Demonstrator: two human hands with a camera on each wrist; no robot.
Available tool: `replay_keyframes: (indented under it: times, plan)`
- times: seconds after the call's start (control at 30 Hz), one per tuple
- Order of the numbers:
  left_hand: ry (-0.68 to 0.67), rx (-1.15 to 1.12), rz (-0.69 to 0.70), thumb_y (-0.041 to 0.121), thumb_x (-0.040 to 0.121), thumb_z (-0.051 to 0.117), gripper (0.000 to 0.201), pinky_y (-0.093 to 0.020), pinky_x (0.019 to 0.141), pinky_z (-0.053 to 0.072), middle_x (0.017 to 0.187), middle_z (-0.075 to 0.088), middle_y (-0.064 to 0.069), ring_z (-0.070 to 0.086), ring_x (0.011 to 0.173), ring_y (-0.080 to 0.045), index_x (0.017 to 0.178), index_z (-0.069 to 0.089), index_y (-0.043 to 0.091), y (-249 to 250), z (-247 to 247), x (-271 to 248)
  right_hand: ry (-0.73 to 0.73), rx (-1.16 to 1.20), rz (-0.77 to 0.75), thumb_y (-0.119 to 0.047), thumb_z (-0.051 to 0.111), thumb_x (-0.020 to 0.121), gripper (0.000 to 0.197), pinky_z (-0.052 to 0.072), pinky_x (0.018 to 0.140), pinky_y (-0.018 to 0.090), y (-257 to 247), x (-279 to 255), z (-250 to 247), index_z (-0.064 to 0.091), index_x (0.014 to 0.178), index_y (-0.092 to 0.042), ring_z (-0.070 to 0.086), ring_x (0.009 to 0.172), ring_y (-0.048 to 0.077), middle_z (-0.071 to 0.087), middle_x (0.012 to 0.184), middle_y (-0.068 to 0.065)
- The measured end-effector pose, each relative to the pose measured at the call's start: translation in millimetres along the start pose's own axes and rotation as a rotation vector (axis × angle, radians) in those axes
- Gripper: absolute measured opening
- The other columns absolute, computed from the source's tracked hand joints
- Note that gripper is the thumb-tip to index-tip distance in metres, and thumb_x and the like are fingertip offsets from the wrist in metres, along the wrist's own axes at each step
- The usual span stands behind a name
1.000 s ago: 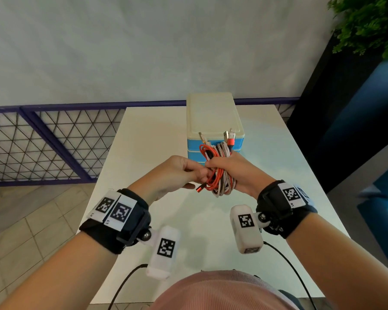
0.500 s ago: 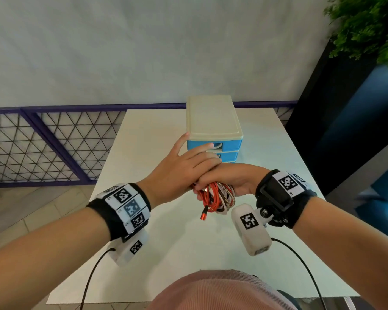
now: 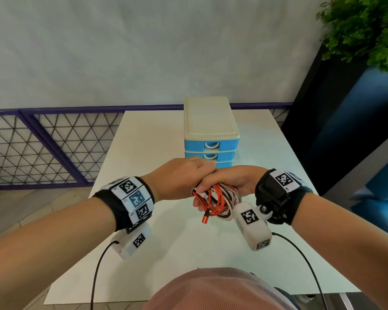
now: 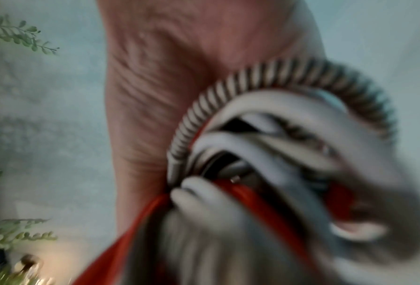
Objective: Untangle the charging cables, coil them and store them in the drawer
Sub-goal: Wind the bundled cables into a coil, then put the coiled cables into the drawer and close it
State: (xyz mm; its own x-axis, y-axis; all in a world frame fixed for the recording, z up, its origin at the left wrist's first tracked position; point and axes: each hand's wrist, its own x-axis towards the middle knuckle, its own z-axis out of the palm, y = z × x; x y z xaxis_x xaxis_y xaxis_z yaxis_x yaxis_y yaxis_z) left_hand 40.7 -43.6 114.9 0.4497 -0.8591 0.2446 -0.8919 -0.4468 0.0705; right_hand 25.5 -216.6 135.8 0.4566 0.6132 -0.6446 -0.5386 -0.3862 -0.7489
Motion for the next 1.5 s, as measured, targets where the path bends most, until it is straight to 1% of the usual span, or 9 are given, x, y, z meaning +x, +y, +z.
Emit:
replay_keyframes:
  times: [0.23, 0.4, 0.5, 0.7, 0.87, 1.0, 1.2, 1.33, 1.5]
  plan:
    - [-0.085, 0.072, -0.046, 0.035, 0.084, 0.059, 0.023, -0.034, 0.061, 0.050, 0.090, 0.060, 0.005, 0.057, 0.080, -0.018, 0.100, 0.048, 0.023, -1.3, 7.7, 0.3, 0.179, -0.267, -0.012, -0.027, 0.066, 0.088, 0.036, 0.055, 0.081, 0.031, -1.2, -2.6, 0.1, 0.061, 0.114, -0.003, 0.067, 0.086, 0.019, 0.069, 0.097, 0.012]
    - [-0.123, 0.171, -0.090, 0.035, 0.082, 0.063, 0.033, -0.027, 0.055, 0.037, 0.086, 0.060, -0.001, 0.056, 0.075, -0.022, 0.100, 0.037, 0.025, -17.7, 6.9, -5.3, 0.406, -0.511, -0.096, -0.059, 0.070, 0.075, 0.056, 0.056, 0.088, 0.039, 5.0, 4.0, 2.4, 0.055, 0.120, -0.030, 0.067, 0.102, 0.017, 0.069, 0.112, 0.000]
    - [-0.145, 0.227, -0.191, 0.031, 0.083, 0.063, 0.033, -0.030, 0.055, 0.036, 0.087, 0.060, -0.006, 0.058, 0.078, -0.027, 0.104, 0.041, 0.020, -26.3, 3.8, -6.2, 0.545, -0.669, -0.203, -0.070, 0.066, 0.068, 0.067, 0.052, 0.094, 0.038, 7.1, 14.2, 7.0, 0.054, 0.119, -0.029, 0.063, 0.105, 0.015, 0.066, 0.113, -0.005]
    - [-0.317, 0.182, -0.515, 0.037, 0.084, 0.058, 0.053, -0.035, 0.065, 0.048, 0.099, 0.063, -0.006, 0.061, 0.086, -0.029, 0.130, 0.036, 0.021, -35.1, -1.0, 6.6, 0.846, -1.341, -0.173, -0.079, 0.060, 0.064, 0.124, 0.019, 0.116, 0.055, 4.0, 19.7, 25.1, 0.005, 0.152, -0.010, 0.014, 0.147, 0.027, 0.017, 0.158, 0.008]
    - [-0.456, -0.220, -0.649, 0.026, 0.073, 0.065, 0.050, -0.037, 0.072, 0.056, 0.103, 0.066, -0.003, 0.062, 0.082, -0.022, 0.120, 0.047, 0.021, -38.9, -10.9, 10.7, 0.977, -1.732, -0.117, -0.071, 0.063, 0.071, 0.122, 0.012, 0.114, 0.062, 14.2, 29.2, 9.5, 0.001, 0.151, -0.003, 0.006, 0.148, 0.034, 0.012, 0.159, 0.017]
    - [-0.552, -0.544, -0.733, 0.015, 0.074, 0.063, 0.035, -0.025, 0.044, 0.044, 0.077, 0.066, -0.014, 0.054, 0.052, -0.019, 0.106, 0.052, 0.014, -28.2, -12.9, 13.6, 1.017, -1.906, -0.071, -0.070, 0.061, 0.073, 0.116, 0.010, 0.112, 0.068, 15.9, 30.5, 5.3, 0.011, 0.149, 0.002, 0.011, 0.147, 0.037, 0.022, 0.156, 0.020]
    - [-0.618, -0.700, -0.752, 0.007, 0.077, 0.059, 0.012, -0.019, 0.036, 0.036, 0.060, 0.056, -0.010, 0.046, 0.038, -0.013, 0.082, 0.050, 0.011, -20.0, -18.2, 14.0, 1.053, -1.797, -0.361, -0.054, 0.071, 0.069, 0.106, 0.023, 0.110, 0.063, 23.9, 34.6, -5.3, 0.023, 0.148, -0.002, 0.041, 0.135, 0.031, 0.055, 0.135, 0.011]
    - [-0.664, -0.697, -0.797, 0.005, 0.076, 0.057, 0.009, -0.021, 0.043, 0.043, 0.048, 0.055, -0.003, 0.051, 0.039, -0.014, 0.083, 0.051, 0.007, -18.9, -21.2, 18.4, 1.197, -1.757, -0.384, -0.061, 0.078, 0.059, 0.130, 0.023, 0.110, 0.065, 31.8, 38.6, 0.9, 0.005, 0.151, -0.004, 0.033, 0.141, 0.033, 0.039, 0.149, 0.017]
    - [-0.655, -0.708, -0.855, 0.004, 0.076, 0.055, 0.002, -0.023, 0.046, 0.046, 0.052, 0.052, -0.007, 0.052, 0.045, -0.018, 0.078, 0.054, 0.003, -19.5, -17.3, 24.2, 1.176, -1.981, -0.276, -0.058, 0.067, 0.074, 0.112, 0.018, 0.111, 0.066, 37.5, 40.9, 11.1, 0.009, 0.152, -0.002, 0.011, 0.147, 0.037, 0.019, 0.158, 0.019]
